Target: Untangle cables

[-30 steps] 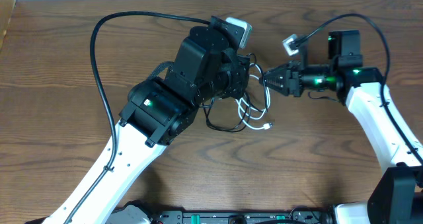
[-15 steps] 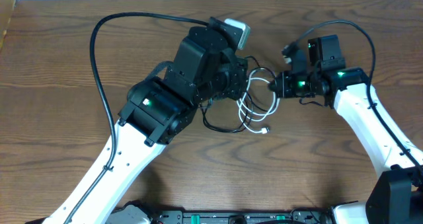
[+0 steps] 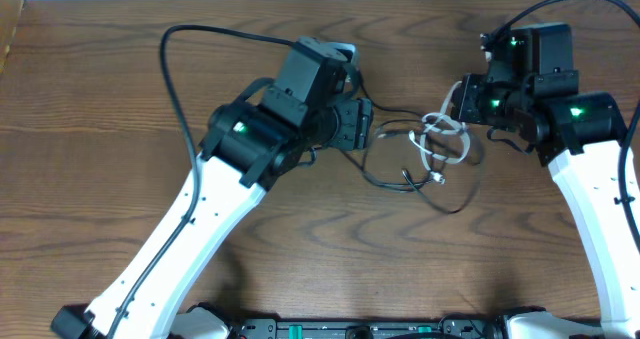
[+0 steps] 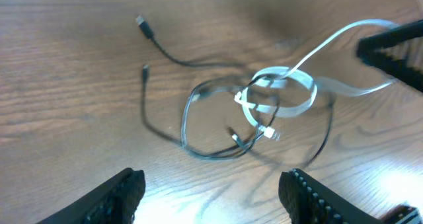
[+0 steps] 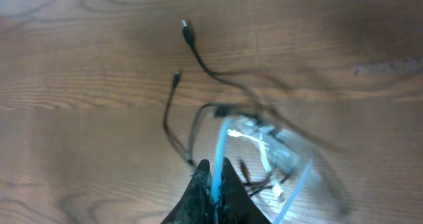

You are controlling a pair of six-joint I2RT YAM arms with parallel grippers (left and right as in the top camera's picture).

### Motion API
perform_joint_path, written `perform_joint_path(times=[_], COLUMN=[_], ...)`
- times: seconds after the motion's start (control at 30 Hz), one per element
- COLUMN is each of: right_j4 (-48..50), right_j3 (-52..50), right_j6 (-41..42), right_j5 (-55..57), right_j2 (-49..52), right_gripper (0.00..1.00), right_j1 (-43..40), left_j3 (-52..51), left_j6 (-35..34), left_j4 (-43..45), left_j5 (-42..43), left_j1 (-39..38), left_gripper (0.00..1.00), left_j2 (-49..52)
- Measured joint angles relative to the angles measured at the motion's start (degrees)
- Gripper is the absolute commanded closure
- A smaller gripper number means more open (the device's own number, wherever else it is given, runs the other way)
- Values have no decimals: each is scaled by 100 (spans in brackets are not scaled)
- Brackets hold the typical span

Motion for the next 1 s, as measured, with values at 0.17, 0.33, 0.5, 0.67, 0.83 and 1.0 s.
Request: perform_joint_path(times=[0.17,0.33,0.5,0.67,0.83,1.0], right_j4=[-61,-168,-254,-94,2,157], right_j3=[-2,151,1014,1941,2350,2361], right_j6=[7,-157,-415,-520,-529,-444], right_j5=[-262,-1005,-1821,-2159,-2264,-2347], right_j2=[83,111,144,140,122,127], right_gripper=[99,99,99,99,99,99], right_j1=[-4,-42,-221,-365,-393,-398], left_j3=[0,0,0,0,0,0], left_j6=[-4,-4,4,63,111,127], left_j4=[225,435,514,531,645,824], left_j5=[409,791,922,940,942,942], left_j1=[2,2,2,2,2,2], left_gripper=[28,28,28,28,28,27], left_j2=[146,315,603,702,702,702])
